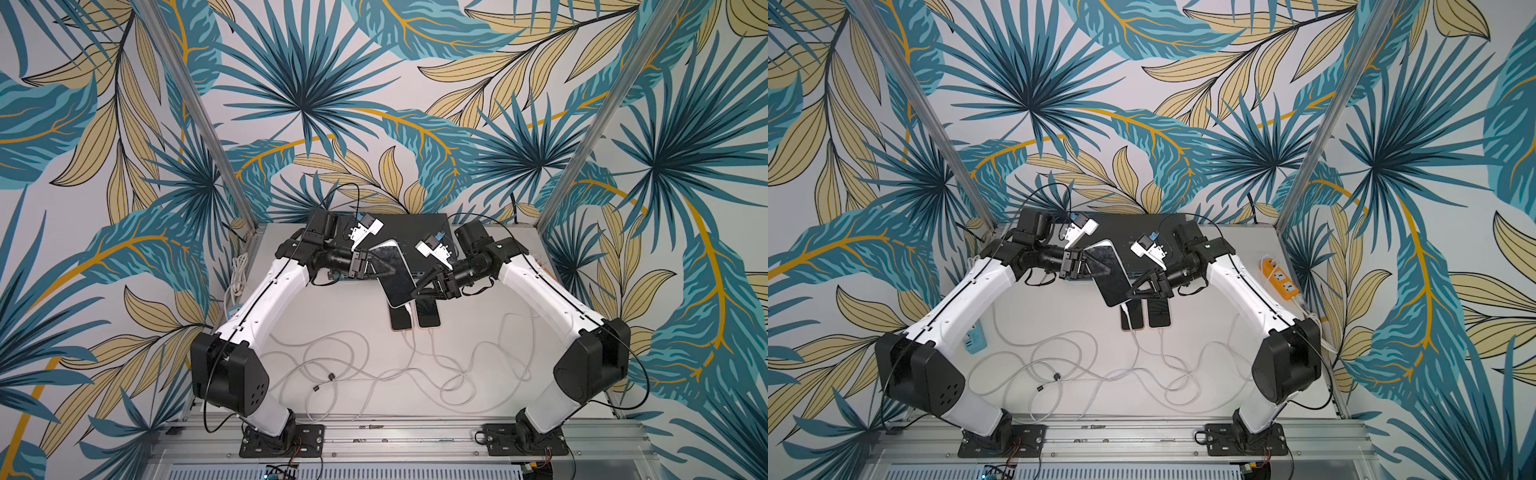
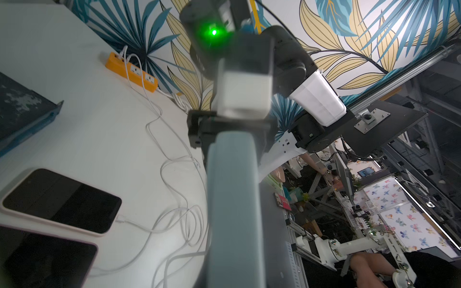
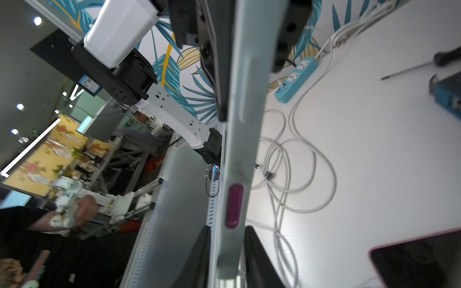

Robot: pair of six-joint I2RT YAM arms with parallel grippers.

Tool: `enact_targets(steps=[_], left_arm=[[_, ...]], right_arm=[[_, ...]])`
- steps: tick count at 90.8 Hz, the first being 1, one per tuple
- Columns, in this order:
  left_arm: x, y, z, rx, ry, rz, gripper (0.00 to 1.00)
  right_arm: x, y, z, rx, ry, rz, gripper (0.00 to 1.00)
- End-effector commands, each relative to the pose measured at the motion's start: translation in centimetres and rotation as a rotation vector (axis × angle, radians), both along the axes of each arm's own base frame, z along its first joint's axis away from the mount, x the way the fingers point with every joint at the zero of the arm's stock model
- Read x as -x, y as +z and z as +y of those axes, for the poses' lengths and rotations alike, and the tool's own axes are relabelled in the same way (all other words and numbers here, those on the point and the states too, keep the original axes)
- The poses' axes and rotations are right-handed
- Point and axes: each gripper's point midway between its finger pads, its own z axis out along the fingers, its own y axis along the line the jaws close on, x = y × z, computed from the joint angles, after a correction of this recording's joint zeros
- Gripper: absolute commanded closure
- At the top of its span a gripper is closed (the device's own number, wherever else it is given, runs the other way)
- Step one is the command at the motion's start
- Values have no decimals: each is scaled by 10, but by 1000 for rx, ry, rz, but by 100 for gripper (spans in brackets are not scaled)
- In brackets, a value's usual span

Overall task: Plug the charging cable into the phone
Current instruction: Insert the charging cable into the phone, then place the phone at the center of the board.

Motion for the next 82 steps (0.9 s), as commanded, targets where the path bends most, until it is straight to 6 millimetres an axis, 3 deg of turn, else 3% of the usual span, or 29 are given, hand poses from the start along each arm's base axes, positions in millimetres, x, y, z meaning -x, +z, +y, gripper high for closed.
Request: enact_targets(steps=[1, 17, 28, 39, 57, 71, 82], left_arm=[[4, -6, 3, -3, -13, 101, 100], [-10, 2, 8, -3, 21, 89, 100], [-22, -12, 11, -37, 61, 119, 100], [-44, -55, 22, -158, 169, 193, 100], [-81, -136, 61, -293, 331, 372, 100], [-94, -191, 66, -356, 338, 501, 100], [-95, -219, 67, -375, 335, 549, 99]], right_arm=[[2, 25, -7, -128, 18, -24, 58], [4, 5, -15, -81, 5, -10, 47], [3, -4, -22, -62, -19, -7, 44], [-3, -13, -27, -47, -71, -17, 44], [-20, -31, -35, -39, -207, -69, 44], [-23, -42, -40, -25, -250, -67, 43], [-24, -45, -42, -19, -268, -67, 43]])
